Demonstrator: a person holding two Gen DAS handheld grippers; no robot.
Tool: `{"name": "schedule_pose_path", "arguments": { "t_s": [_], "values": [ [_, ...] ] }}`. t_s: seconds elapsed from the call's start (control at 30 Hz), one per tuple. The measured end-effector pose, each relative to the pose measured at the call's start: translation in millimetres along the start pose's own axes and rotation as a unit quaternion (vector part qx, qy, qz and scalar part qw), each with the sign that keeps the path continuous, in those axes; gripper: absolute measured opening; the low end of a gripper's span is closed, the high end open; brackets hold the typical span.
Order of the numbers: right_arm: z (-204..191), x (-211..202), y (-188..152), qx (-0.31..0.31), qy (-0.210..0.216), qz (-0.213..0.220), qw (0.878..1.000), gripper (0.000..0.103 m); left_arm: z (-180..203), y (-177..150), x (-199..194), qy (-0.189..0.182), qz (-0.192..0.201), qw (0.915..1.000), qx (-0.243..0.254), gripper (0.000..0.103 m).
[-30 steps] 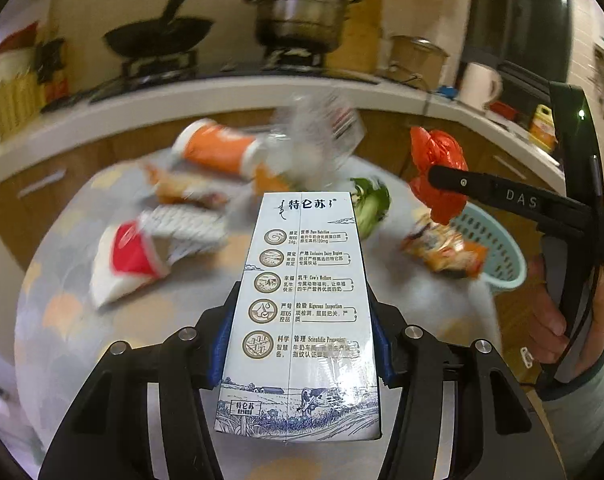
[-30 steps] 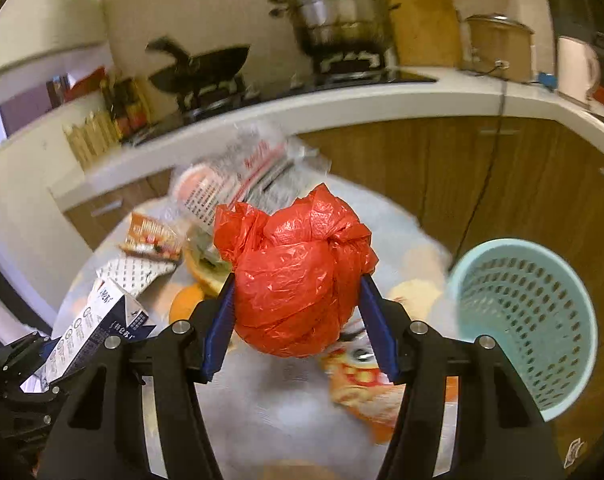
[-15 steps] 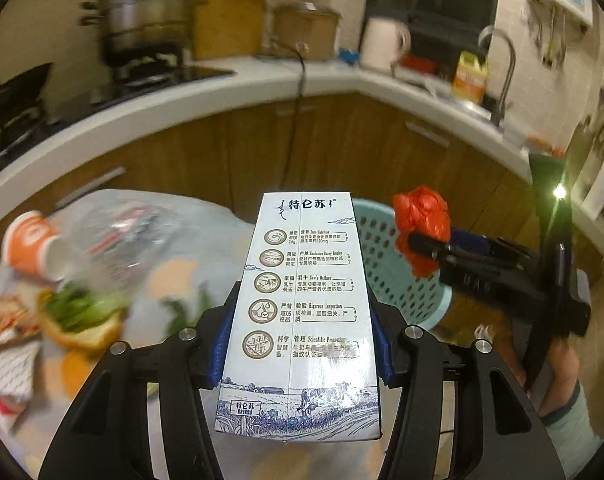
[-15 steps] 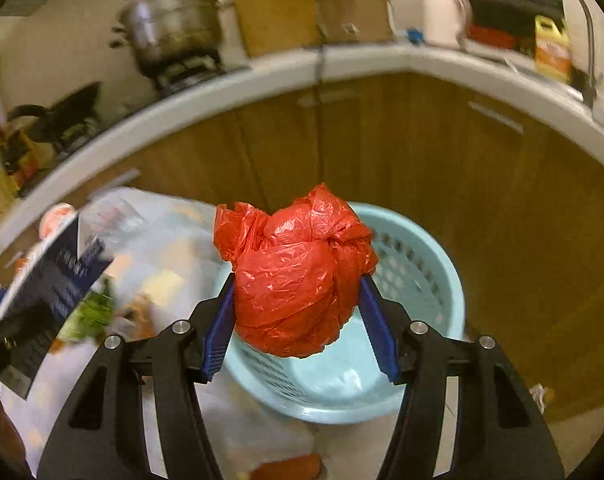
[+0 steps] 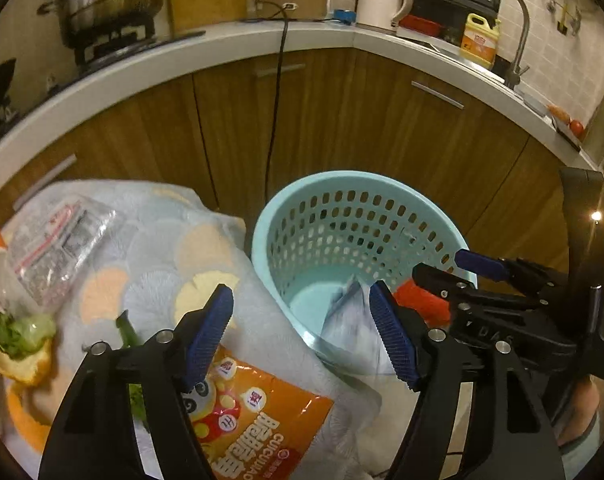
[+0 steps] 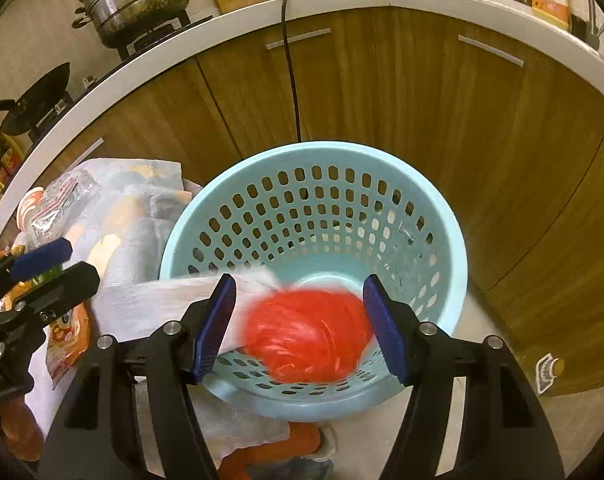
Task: Collect trash
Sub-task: 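Carry the carton and red bag over the blue basket and release both, then grasp the orange peel with the left tool while the right tool grasps the bok choy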
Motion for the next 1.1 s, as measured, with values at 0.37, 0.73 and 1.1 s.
{"name": "schedule_pose_path", "arguments": {
  "t_s": [0.37,0.73,1.1],
  "values": [
    [-8.6,-11.0,-1.0,-0.009,0.008,0.016,1.0,0.063,-29.5,-6.8,-28.1,-0.011,0.04,0.9986,-0.034,0.069],
    [-85.5,-43.6,-6.8,-0.086,0.035,0.05,0.994,0.063,-90.8,-45.4,-91.3,0.022,0.098,0.9895,-0.104,0.069],
    [-157.4,-58.8,-32.3,-0.151,0.083,0.068,0.983,0.063,-174.5,-126.5,-112.9,0.107,0.081,0.9779,-0.16,0.082]
  ]
}}
Point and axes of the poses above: each gripper's, at about its wrist camera, not at the fingertips, and x roughly the way its jaws point, z to its right, y to its top, the point moved 9 cm from there along x, roughly the way its jaws point, and after that the axes turned 11 degrees about -z, right-handed, at the moved point
